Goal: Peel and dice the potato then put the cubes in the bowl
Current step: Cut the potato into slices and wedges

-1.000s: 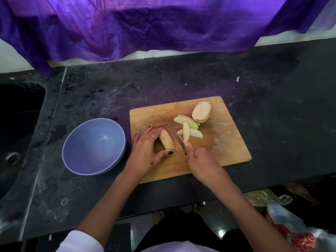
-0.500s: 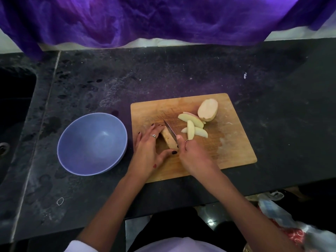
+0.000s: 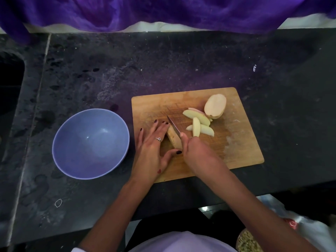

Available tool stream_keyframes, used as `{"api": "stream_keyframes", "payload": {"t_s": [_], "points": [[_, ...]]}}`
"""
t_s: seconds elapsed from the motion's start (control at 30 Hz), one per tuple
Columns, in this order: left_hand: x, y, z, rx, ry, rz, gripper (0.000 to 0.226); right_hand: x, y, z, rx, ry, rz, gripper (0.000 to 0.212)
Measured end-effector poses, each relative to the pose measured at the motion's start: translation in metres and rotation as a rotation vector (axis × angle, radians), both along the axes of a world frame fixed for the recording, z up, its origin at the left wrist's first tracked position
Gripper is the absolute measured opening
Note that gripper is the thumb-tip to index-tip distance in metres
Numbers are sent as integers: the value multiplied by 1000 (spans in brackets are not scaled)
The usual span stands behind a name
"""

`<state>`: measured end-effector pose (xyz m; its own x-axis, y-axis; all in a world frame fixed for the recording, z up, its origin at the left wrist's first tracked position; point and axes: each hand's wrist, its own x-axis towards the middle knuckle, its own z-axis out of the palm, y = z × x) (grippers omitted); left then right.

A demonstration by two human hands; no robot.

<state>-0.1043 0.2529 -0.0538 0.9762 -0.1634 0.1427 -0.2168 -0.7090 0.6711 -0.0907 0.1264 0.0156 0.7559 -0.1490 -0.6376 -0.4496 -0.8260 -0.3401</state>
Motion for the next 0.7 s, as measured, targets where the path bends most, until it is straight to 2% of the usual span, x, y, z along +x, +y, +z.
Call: {"api": "stream_keyframes", "payload": {"t_s": [0.1,0.2,0.47,0.7], "points": [[-1,-1,-3,10,-11,3,71,11,6,1,12,38,-15,54],[-1,-1,-4,24,-10,4,71,21,10,6,41,87,-28,38],[-3,-3,-4,69,-55,29,67,8,5,8,-6,87,-1,35],[-1,-3,-5,56,-32,65,72,-65,-28,-5,-59,80,39,51]]}}
